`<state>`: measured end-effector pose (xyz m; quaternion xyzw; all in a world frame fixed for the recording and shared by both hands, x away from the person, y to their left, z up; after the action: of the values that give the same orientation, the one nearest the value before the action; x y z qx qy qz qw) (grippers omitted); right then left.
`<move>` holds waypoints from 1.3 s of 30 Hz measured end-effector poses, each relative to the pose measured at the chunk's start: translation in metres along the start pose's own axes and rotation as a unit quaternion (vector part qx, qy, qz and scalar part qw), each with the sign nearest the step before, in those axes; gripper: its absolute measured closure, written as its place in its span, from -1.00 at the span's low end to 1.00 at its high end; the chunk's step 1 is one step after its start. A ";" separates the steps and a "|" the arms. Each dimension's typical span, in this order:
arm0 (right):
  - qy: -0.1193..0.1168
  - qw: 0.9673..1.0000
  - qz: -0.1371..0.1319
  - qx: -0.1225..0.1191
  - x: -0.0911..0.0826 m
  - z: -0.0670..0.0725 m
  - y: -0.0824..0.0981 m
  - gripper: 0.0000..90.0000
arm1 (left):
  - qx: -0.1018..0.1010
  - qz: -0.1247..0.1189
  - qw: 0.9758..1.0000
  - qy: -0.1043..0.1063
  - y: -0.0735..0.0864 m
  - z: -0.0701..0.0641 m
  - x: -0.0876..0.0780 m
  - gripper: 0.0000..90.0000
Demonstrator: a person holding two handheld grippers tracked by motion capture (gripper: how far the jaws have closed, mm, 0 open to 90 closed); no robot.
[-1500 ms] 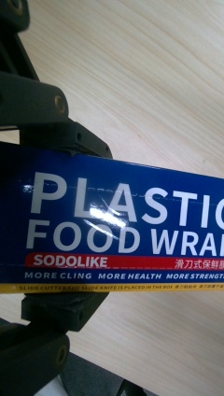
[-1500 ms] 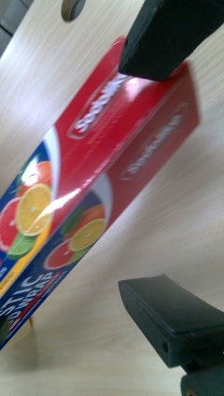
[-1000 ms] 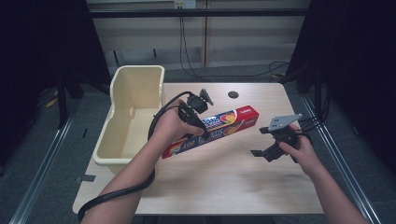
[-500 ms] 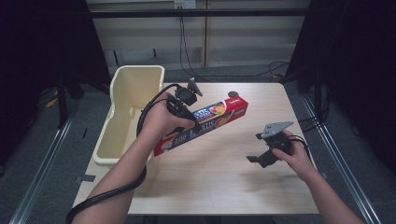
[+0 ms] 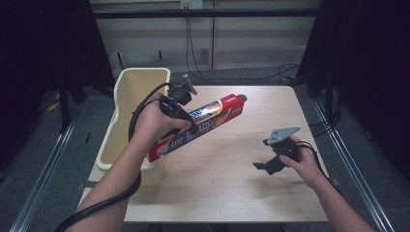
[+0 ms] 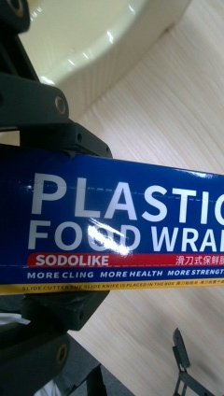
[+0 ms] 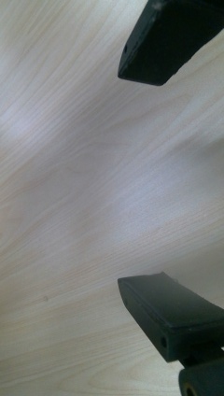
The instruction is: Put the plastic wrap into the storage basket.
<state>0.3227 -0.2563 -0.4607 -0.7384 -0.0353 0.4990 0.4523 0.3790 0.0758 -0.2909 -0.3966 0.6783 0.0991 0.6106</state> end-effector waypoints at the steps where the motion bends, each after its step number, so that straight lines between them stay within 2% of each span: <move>1: 0.001 1.000 -0.001 0.001 0.000 0.000 0.000 -0.96 | -0.003 0.004 1.000 0.000 0.001 0.002 -0.003 -0.11; 8: -0.001 1.000 0.000 0.001 0.001 -0.001 -0.001 -0.95 | -0.028 -0.007 0.999 -0.014 0.011 0.007 -0.020 -0.11; 18: -0.007 1.000 -0.002 0.001 0.001 -0.001 -0.002 -0.95 | -0.049 -0.018 0.998 -0.023 0.022 0.016 -0.044 -0.11; 19: -0.008 1.000 -0.002 0.000 0.002 -0.001 -0.002 -0.95 | -0.057 -0.017 0.998 -0.022 0.022 0.015 -0.046 -0.11; 25: -0.007 1.000 -0.001 0.001 0.001 -0.001 -0.002 -0.95 | -0.065 -0.018 0.997 -0.024 0.025 0.018 -0.055 -0.11; 26: -0.007 1.000 -0.001 0.001 0.001 -0.001 -0.002 -0.95 | -0.071 -0.023 0.997 -0.028 0.026 0.019 -0.058 -0.11; 29: -0.007 1.000 -0.002 0.001 0.001 -0.001 -0.002 -0.95 | -0.071 -0.025 0.997 -0.035 0.027 0.020 -0.063 -0.11; 32: -0.007 1.000 -0.001 0.001 0.001 -0.002 -0.002 -0.95 | -0.078 -0.033 0.996 -0.030 0.027 0.022 -0.066 -0.11; 34: -0.007 1.000 -0.002 0.002 0.001 -0.001 -0.002 -0.95 | -0.076 -0.031 0.996 -0.033 0.027 0.023 -0.067 -0.11; 39: -0.011 1.000 -0.003 0.005 0.001 -0.001 -0.002 -0.95 | -0.085 -0.031 0.995 -0.037 0.027 0.027 -0.072 -0.11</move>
<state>0.3252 -0.2553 -0.4598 -0.7304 -0.0400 0.5060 0.4570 0.3774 0.1403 -0.2411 -0.4640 0.6314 0.1525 0.6022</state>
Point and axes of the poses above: each handheld gripper's, and its own axes: x roughly forward along the jaws, y roughly out of its underside, z roughly to its left, the point moved 1 cm from there along x, roughly forward along the jaws, and after that the axes turned 6 degrees about y, right-handed, at the moved point
